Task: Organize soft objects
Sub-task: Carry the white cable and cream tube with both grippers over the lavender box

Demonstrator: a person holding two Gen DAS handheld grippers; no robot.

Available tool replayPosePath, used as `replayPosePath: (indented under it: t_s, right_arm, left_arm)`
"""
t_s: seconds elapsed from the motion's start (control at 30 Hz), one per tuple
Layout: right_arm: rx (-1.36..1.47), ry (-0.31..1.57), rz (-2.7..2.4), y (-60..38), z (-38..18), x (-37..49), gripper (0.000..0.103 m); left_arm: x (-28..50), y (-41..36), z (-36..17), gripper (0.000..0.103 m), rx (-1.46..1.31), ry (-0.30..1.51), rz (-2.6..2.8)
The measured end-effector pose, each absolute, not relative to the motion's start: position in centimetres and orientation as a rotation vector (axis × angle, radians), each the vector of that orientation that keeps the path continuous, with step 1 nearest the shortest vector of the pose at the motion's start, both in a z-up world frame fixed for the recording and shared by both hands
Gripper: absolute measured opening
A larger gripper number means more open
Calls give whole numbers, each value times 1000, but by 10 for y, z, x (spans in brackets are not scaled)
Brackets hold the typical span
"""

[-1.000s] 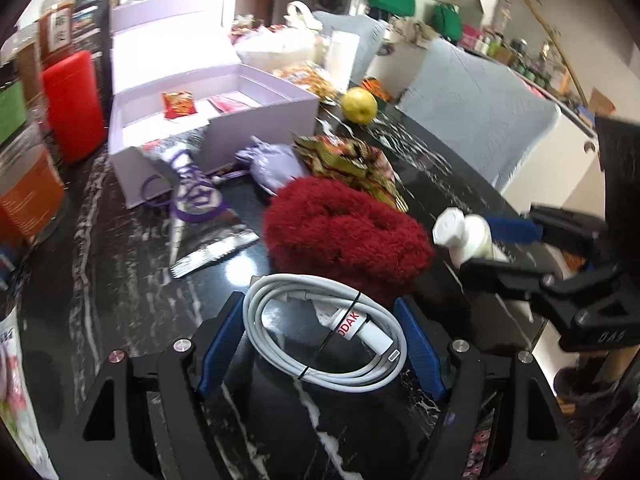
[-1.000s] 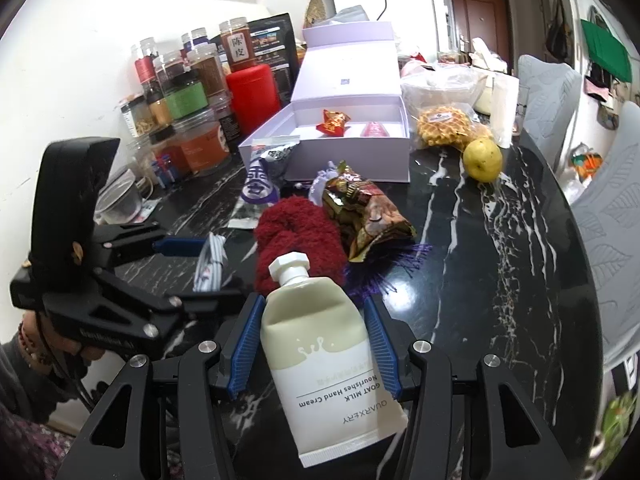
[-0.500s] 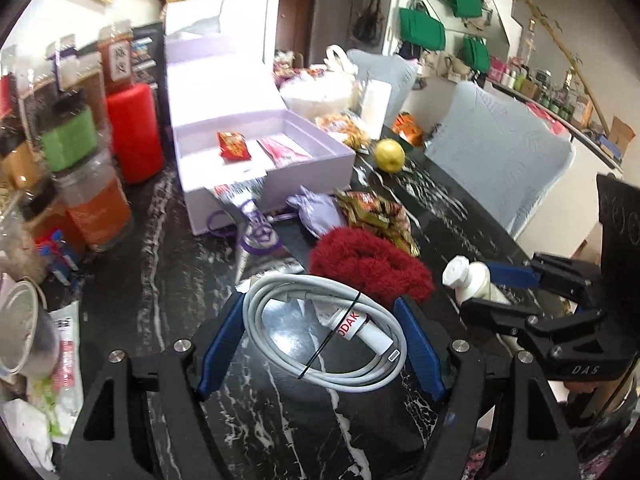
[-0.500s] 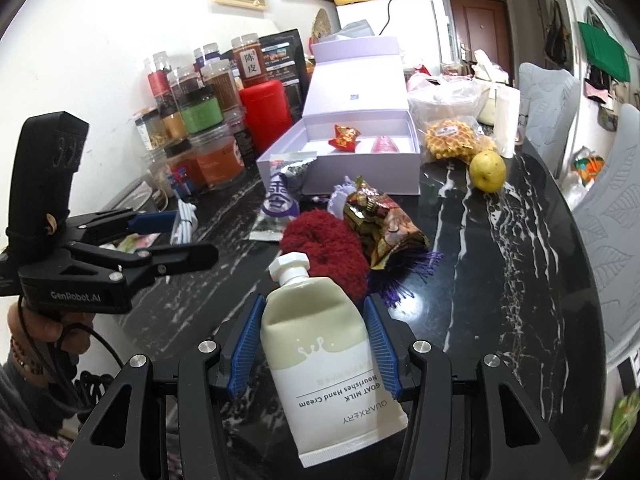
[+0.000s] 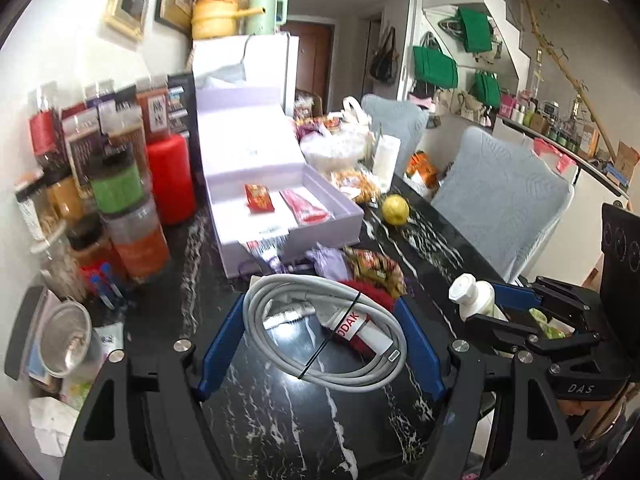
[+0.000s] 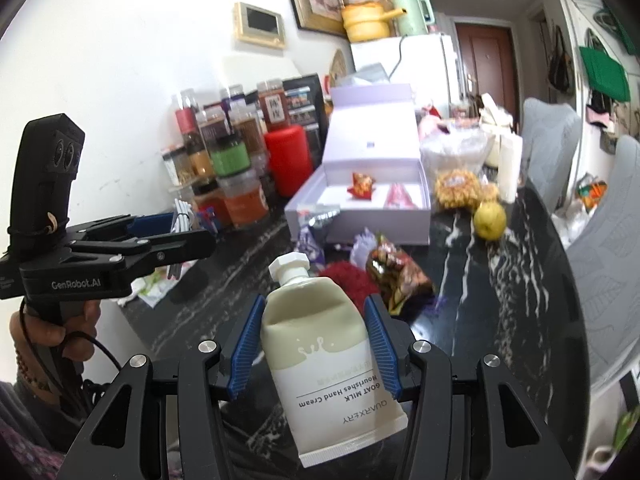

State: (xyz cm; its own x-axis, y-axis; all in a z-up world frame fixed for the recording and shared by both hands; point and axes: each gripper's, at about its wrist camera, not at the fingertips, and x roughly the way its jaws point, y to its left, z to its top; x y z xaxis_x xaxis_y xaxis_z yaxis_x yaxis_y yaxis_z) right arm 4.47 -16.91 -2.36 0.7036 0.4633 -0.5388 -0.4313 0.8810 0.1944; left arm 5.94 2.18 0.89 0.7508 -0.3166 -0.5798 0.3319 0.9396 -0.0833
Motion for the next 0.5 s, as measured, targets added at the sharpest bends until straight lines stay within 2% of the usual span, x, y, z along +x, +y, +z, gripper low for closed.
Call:
replayPosePath:
  t_s: [0.5]
  right_arm:
    - [34, 538, 504, -169, 14, 72, 51]
  left_arm:
    - [85, 11, 52, 75, 46, 511, -308]
